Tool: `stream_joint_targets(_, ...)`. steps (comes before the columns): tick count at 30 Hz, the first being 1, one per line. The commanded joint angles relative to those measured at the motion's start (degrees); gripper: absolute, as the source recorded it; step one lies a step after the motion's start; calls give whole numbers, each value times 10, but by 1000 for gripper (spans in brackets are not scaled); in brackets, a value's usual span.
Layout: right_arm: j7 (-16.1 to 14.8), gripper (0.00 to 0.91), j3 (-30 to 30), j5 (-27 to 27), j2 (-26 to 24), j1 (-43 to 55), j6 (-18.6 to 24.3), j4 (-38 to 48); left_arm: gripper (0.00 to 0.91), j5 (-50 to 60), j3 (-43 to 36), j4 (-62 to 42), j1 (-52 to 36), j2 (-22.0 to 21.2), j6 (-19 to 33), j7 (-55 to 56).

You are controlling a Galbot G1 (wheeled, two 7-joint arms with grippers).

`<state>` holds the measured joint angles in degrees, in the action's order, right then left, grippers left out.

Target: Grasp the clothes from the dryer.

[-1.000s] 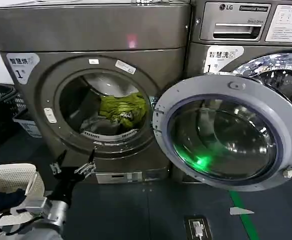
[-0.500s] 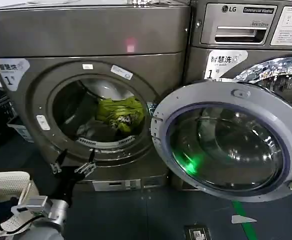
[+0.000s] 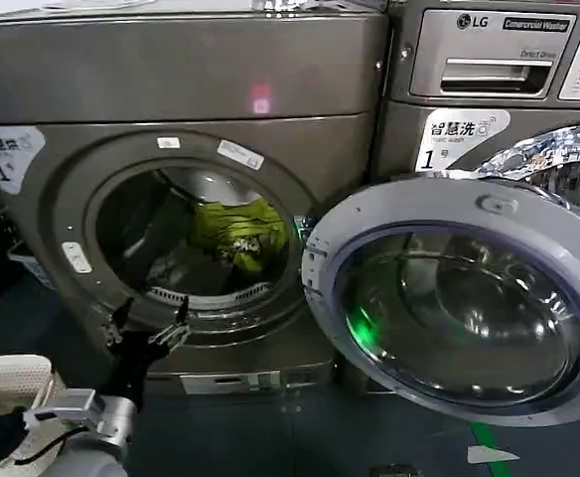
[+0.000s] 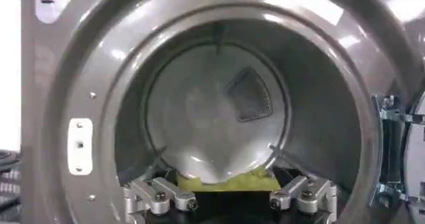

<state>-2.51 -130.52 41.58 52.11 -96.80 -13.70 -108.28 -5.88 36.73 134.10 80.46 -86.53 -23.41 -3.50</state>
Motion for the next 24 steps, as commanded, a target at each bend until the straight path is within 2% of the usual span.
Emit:
stream_joint_targets(1,0,907,-1,1,-1,0,1,-1,907,0,1,1,0,1,0,0)
stream_joint_targets(11,3,907,-6,3,-5,-9,-1,-5,907,-6,0,-13,-12,6,4,1)
stream_joint_targets(17,4,907,-26,14,-5,-26,-1,-11,907,-10,-11,-51,-60,14,9,2)
stream_joint_targets(24,8,907,-50,17,-1,-43,-12,-18,907,-12,-15,-152,-147,23,26,3)
